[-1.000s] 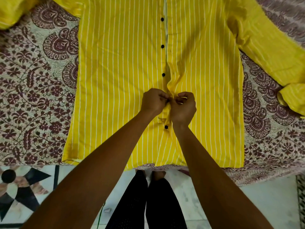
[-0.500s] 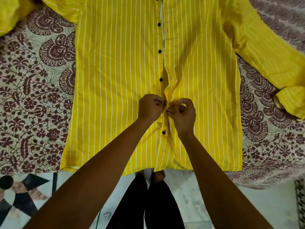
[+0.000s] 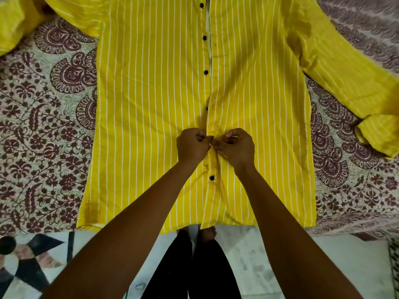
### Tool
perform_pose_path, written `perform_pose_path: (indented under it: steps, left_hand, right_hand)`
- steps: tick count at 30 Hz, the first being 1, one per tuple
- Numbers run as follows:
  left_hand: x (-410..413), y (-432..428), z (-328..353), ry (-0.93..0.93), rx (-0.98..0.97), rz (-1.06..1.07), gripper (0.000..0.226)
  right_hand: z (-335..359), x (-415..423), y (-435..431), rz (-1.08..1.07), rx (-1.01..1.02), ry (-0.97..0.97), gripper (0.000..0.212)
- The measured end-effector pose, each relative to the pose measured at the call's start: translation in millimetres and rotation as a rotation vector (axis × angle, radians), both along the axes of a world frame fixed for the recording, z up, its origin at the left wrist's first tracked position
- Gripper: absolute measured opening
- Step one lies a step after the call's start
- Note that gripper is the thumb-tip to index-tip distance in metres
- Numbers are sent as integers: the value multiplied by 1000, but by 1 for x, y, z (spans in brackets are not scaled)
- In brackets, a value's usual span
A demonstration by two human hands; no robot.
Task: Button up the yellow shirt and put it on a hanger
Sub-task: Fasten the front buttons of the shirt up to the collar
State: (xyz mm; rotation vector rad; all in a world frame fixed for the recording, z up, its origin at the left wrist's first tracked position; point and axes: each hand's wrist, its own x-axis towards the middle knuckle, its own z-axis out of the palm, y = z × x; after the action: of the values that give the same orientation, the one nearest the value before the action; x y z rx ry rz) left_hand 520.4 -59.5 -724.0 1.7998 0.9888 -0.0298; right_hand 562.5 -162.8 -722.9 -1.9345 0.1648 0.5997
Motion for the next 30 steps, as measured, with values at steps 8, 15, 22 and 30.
perform_pose_path:
  steps: [8, 15, 22, 30]
  left_hand:
    - [-10, -5, -4, -139, 49, -58, 15]
    - [-17, -9, -5, -225, 89, -63, 15]
    - [-10, -2, -2, -102, -102, -3, 32]
    - [-11, 3, -2, -63, -6, -49, 24]
  right_hand:
    - [8, 7, 13, -99, -33, 153, 41]
    - [9, 7, 23, -183, -45, 197, 37]
    - [3, 1, 22, -219, -82, 162, 48]
    - [2, 11, 25, -9, -193, 145, 41]
